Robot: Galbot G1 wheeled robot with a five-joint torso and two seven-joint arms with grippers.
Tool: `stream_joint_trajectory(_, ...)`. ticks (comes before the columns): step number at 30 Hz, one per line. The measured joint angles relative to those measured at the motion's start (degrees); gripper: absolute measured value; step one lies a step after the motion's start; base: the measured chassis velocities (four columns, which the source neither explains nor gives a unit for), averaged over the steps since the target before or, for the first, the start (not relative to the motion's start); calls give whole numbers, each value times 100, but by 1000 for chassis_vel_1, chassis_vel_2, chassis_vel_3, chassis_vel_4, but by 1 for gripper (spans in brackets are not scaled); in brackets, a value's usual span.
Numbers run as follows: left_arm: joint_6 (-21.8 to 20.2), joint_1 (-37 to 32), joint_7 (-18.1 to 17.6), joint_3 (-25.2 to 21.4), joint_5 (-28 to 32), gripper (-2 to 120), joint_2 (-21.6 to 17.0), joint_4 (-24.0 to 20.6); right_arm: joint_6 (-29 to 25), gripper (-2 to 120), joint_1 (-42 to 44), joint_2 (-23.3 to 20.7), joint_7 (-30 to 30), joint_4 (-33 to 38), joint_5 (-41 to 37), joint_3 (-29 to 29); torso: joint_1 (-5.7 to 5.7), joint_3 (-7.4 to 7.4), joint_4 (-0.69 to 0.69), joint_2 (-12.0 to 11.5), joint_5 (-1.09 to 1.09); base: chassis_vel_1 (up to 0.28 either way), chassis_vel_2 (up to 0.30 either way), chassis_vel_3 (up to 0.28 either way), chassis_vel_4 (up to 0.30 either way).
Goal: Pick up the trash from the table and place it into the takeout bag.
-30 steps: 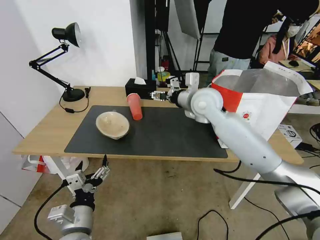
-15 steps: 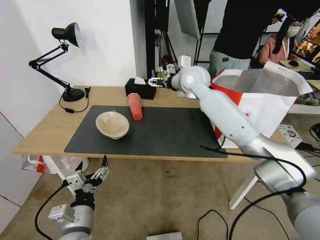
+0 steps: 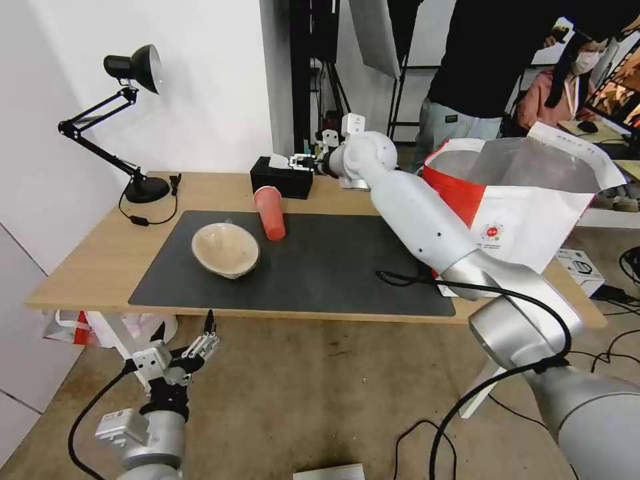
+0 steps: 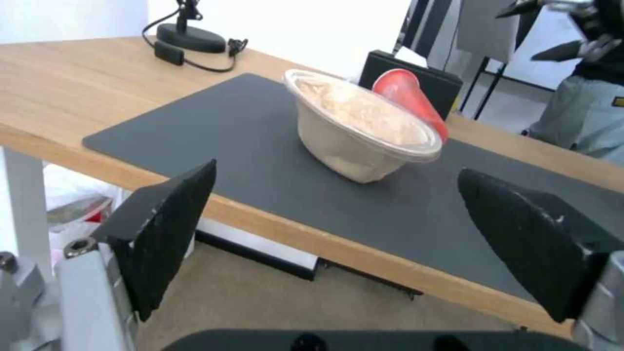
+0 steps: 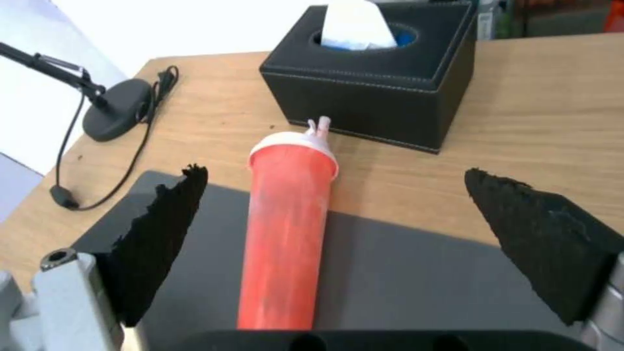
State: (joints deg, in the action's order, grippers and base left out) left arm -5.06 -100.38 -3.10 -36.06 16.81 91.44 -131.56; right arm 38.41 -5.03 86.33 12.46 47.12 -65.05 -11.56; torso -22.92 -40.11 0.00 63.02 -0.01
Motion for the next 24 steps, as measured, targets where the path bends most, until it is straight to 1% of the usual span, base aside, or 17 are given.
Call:
stream_joint_trajectory(1, 0, 0, 0, 0, 0, 100, 0, 0, 0, 100, 0, 0, 0, 0, 0, 0, 0, 0, 0, 0, 0, 0, 0, 0, 0)
stream_joint_trajectory(4, 3, -37, -1, -3, 0, 100, -27, -35, -139, 100, -29, 309, -287, -599, 439, 229, 0, 0, 1, 0, 0, 0, 0, 0, 0)
stream_joint_trajectory(5, 3, -37, -1, -3, 0, 100, -27, -35, -139, 100, -29, 309, -287, -599, 439, 229, 0, 0, 1, 0, 0, 0, 0, 0, 0)
stream_joint_trajectory(8, 4, -49, -2, 5, 2, 100, -46, -43, -190, 100, -37, 490, -397, -938, 762, 357, 0, 1, 0, 0, 0, 0, 0, 0, 0)
stream_joint_trajectory(17, 9, -25, -5, 95, 5, 100, -61, -21, -162, 100, -103, 604, -355, -1223, 1027, 354, 0, 1, 0, 0, 0, 0, 0, 0, 0)
stream_joint_trajectory(24, 34, -43, -6, 197, -27, 100, -18, -31, -74, 100, -112, 597, -275, -1217, 1017, 317, 0, 0, 0, 0, 1, 0, 0, 0, 0)
